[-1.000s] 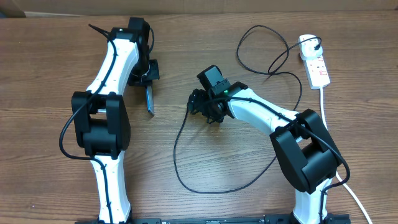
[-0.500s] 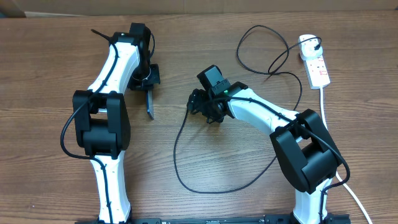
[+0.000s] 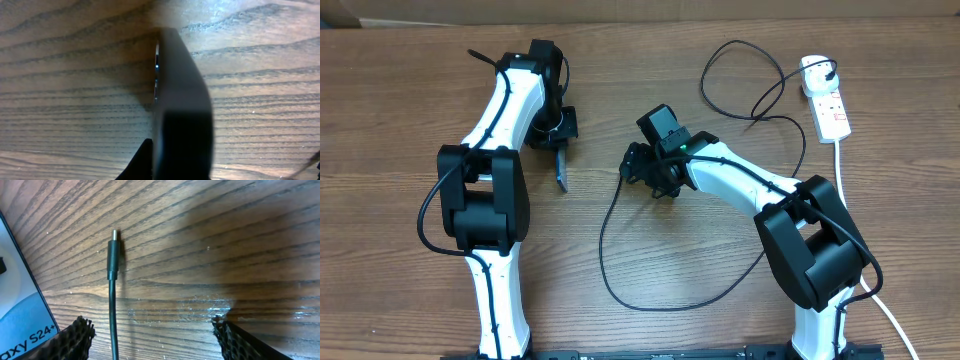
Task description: Plug charger to phone and switch on socket
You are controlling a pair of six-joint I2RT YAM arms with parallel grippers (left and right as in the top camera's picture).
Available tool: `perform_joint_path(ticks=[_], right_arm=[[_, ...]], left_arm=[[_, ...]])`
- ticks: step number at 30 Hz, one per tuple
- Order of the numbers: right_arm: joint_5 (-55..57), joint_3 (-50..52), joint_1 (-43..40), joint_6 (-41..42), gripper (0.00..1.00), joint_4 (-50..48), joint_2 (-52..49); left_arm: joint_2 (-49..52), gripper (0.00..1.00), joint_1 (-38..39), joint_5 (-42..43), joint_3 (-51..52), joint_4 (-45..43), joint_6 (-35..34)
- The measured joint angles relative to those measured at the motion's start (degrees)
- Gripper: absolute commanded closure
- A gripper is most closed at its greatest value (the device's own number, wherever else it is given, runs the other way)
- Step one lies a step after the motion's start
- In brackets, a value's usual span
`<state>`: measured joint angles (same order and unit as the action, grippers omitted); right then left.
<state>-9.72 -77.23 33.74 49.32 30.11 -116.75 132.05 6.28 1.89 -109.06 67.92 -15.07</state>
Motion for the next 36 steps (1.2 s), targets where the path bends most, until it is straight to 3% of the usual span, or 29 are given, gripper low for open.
perform_joint_path(ticks=[7, 21, 31, 36], right_arm=[[-0.02, 0.0, -0.02, -0.02, 0.19, -0.02, 0.0], [-0.02, 0.0, 0.0, -0.02, 0.21, -0.26, 0.0], [-5.53, -0.79, -1.44, -0.26, 0.34, -1.11, -0.02], [-6.84, -3.63, -3.15, -1.11, 0.37, 1.81, -0.13]], left_arm=[[0.0, 0.96, 0.0, 0.0, 0.0, 1.09, 0.0], [0.0, 0.96, 0.0, 0.04, -0.74, 3.89, -0.98], [0.09, 0.96, -1.92, 1.79, -17.68, 11.54, -5.68], [0.09, 0.96, -3.78, 4.35, -19.67, 12.52, -6.73]])
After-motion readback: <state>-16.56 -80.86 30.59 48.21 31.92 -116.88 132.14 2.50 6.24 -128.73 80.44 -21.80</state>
